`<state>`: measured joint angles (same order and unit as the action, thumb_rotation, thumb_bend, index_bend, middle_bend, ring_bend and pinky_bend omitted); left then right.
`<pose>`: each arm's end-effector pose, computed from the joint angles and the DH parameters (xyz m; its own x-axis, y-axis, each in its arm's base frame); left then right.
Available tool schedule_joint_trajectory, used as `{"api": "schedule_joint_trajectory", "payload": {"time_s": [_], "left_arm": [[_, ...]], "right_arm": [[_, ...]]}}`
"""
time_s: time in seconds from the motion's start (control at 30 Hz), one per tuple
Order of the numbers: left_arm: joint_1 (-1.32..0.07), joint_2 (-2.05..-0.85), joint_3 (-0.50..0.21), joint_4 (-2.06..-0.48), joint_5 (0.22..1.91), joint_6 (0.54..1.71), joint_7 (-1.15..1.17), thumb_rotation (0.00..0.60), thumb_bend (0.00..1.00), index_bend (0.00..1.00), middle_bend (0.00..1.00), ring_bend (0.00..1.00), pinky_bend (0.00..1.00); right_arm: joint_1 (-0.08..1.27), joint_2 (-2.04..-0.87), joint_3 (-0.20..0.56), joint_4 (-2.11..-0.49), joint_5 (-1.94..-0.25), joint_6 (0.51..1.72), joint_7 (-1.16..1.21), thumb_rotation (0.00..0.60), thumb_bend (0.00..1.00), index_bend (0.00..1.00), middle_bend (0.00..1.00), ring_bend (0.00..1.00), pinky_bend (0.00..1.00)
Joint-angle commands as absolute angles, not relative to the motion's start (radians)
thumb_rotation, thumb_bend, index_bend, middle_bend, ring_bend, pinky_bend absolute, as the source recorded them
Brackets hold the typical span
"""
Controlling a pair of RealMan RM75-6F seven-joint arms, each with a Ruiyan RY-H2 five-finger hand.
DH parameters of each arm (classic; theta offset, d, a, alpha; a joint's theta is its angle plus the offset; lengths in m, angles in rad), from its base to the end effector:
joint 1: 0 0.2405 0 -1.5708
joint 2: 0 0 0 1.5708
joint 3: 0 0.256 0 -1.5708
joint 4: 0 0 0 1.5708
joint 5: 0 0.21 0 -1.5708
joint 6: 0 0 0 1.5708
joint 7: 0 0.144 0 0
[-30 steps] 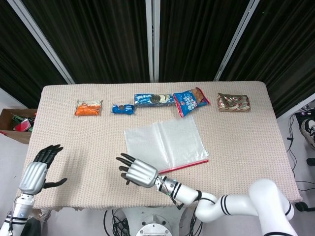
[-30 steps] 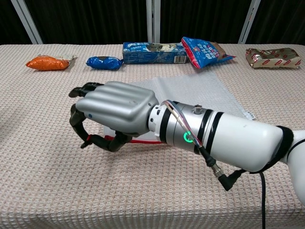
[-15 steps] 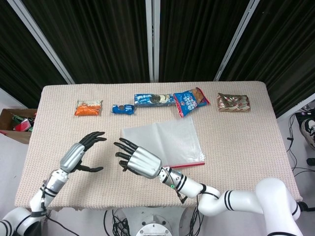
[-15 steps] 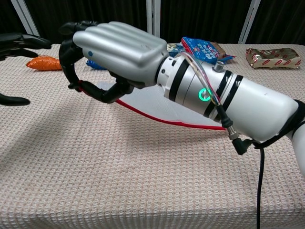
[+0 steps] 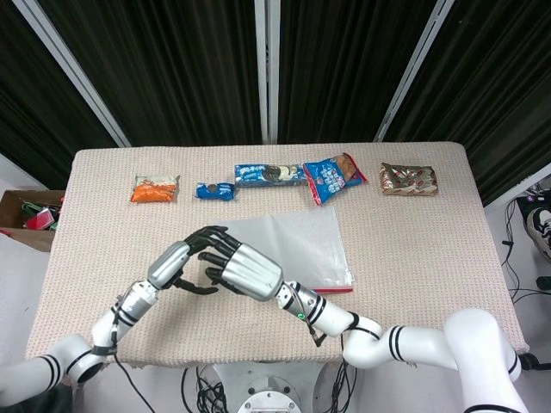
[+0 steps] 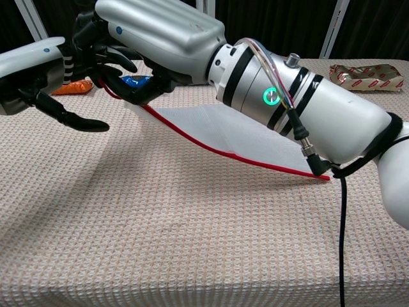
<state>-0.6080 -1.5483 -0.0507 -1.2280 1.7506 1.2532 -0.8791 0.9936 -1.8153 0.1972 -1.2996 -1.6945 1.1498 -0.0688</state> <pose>-0.1820 0.3057 0.0065 -0.2088 0.5012 0.8398 0.7852 -0.4260 0.4494 0.0158 -0.3047 -0.0609 0.2565 -0.0143 0.9664 -0.4696 -0.8758 0.1116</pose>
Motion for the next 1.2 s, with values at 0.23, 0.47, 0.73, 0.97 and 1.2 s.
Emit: {"api": "schedule_joint_trajectory", "payload": {"time_s": [0.23,0.47,0.73,0.97,1.2], "left_arm": [[-0.637,-1.58,-0.042,-1.221,1.704,1.225,-0.898,0.6,0.14,0.36,0.11,0.05,0.11],[-0.657,-1.602,-0.035,-1.213,1.695,1.22,-0.919,0.6,0.18,0.41,0.12,0.05,0.11],[-0.672,-1.618,-0.025,-1.197,1.687,1.219,-0.934,0.6,0.19,0.44,0.12,0.05,0.11],[-0.679,-1.631,-0.017,-1.181,1.677,1.22,-0.96,0.6,0.28,0.47,0.14,0.05,0.11],[-0.672,-1.652,-0.017,-1.165,1.662,1.241,-1.009,0.6,0.36,0.57,0.19,0.07,0.11]], "right_arm": [[1.003,-1.826,0.199,-1.273,-1.694,1.163,-0.039,0.6,0.55,0.98,0.26,0.0,0.0],[1.009,-1.832,0.207,-1.26,-1.681,1.164,-0.023,0.6,0.55,0.98,0.26,0.0,0.0],[1.013,-1.834,0.209,-1.254,-1.673,1.168,-0.013,0.6,0.55,0.98,0.26,0.0,0.0],[1.013,-1.834,0.202,-1.255,-1.675,1.173,-0.015,0.6,0.55,0.98,0.26,0.0,0.0],[1.007,-1.835,0.196,-1.261,-1.677,1.185,-0.018,0.6,0.55,0.98,0.26,0.0,0.0]]}}
